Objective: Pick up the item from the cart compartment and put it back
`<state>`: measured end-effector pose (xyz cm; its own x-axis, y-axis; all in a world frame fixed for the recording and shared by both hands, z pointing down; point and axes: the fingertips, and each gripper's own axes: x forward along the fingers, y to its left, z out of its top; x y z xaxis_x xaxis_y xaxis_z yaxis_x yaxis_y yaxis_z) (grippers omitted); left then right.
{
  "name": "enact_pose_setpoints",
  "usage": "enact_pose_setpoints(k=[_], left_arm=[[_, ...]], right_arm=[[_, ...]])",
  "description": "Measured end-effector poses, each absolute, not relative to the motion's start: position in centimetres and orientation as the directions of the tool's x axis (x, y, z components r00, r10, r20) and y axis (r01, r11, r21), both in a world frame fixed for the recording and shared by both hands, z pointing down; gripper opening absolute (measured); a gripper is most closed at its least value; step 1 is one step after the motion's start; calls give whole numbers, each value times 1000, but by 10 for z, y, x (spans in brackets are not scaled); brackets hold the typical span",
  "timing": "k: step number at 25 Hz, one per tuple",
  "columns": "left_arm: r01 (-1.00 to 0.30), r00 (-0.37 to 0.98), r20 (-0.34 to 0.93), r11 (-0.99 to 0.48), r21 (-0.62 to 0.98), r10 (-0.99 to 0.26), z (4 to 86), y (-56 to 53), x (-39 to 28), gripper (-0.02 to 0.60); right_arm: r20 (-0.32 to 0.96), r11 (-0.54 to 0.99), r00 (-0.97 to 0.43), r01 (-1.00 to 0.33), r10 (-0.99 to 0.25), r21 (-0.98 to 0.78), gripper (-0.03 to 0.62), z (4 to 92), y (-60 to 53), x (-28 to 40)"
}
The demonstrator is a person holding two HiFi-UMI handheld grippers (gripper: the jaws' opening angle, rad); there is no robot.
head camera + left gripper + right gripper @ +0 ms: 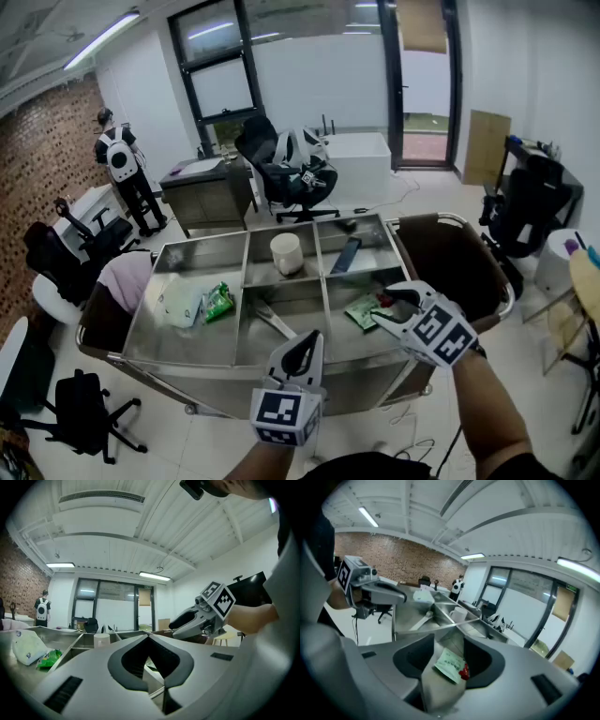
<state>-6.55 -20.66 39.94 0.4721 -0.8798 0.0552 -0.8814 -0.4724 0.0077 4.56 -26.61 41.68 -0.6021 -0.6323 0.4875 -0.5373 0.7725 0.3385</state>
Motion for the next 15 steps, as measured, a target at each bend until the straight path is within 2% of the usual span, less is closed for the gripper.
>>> enact_pose_setpoints(k=[5, 11, 15], left_arm=[[-882, 471, 55, -472, 3, -880, 396, -208, -68, 0], [-883, 468, 53, -468, -5, -882, 396, -210, -74, 0], [-889, 457, 52, -458, 4, -888, 395, -212, -79, 0]], right_arm=[[671, 844, -512, -339, -536, 416, 224, 455, -281, 35], [846, 903, -337, -26, -412, 430, 224, 510, -277, 29], [888, 907, -239, 60, -393, 418, 223, 535, -280, 35]])
